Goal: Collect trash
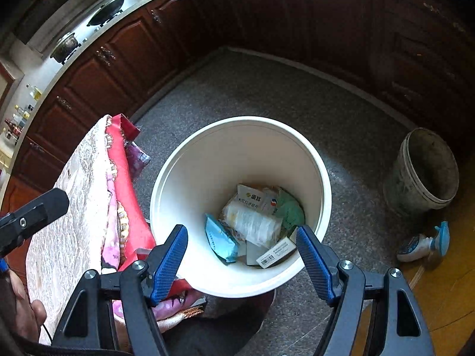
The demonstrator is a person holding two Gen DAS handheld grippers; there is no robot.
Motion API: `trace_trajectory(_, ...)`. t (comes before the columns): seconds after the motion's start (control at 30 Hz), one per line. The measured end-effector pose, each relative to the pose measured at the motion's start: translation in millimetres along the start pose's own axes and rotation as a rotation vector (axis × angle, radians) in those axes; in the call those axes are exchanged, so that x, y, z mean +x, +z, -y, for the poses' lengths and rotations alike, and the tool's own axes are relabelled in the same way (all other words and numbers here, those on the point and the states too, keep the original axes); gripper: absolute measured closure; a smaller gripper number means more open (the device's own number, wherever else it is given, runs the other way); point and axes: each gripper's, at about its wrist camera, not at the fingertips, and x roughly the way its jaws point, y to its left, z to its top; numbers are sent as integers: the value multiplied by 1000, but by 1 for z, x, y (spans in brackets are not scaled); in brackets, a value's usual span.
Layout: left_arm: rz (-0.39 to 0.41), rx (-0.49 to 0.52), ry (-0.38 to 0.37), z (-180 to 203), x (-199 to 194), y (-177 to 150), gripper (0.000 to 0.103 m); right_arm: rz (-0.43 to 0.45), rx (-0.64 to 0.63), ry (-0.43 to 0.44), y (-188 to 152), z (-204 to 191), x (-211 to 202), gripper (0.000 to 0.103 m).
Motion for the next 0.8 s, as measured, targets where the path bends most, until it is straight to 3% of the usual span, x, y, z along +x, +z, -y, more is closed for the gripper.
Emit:
trace_trajectory(0.23,91,7,63,-11,-27,-14,28,68,-31,-15,-9,-14,-24,27)
trace_trajectory(0.47,208,33,143,-13,-69,-30,28,200,-79,-30,-22,-37,-70,23)
trace_trajectory(0.8,410,40,200,-16,-147,-54,28,393,-146,-43,-37,-73,-135,14)
